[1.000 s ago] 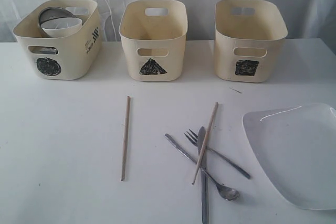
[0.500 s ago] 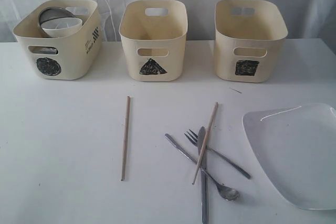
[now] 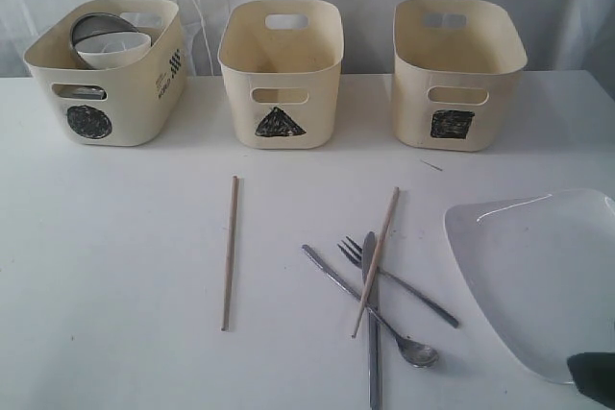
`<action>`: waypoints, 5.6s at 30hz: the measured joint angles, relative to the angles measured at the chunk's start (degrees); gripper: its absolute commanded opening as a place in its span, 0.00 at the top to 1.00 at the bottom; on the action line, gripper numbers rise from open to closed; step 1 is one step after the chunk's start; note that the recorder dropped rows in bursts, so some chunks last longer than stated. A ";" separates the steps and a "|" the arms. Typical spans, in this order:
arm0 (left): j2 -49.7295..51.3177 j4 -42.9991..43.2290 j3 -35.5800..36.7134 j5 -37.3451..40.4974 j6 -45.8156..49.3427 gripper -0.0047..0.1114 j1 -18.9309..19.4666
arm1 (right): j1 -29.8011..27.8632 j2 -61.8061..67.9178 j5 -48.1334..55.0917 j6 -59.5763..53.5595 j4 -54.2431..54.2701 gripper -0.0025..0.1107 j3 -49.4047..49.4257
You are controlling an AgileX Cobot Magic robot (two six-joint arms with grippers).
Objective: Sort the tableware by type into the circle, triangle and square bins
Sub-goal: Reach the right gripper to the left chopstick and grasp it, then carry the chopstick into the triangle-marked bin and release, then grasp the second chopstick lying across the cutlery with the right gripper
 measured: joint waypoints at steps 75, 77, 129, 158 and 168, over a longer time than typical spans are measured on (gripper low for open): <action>0.00 0.00 0.00 0.10 0.00 0.96 0.00 | 21.72 101.53 -4.74 42.48 -16.15 0.58 -70.05; 0.00 0.00 0.00 0.10 0.00 0.96 0.00 | 21.72 102.10 -4.74 42.42 -16.06 0.59 -70.05; 0.00 0.14 0.00 0.10 0.00 0.96 0.00 | -3.44 84.56 -70.86 48.53 -19.85 0.98 -54.09; 0.00 0.14 0.00 0.10 0.00 0.96 0.00 | -3.13 77.37 -44.54 39.93 -23.65 0.70 -46.05; 0.00 0.14 0.00 0.10 0.00 0.96 0.00 | 0.94 70.45 -31.63 50.05 -21.05 0.70 -26.28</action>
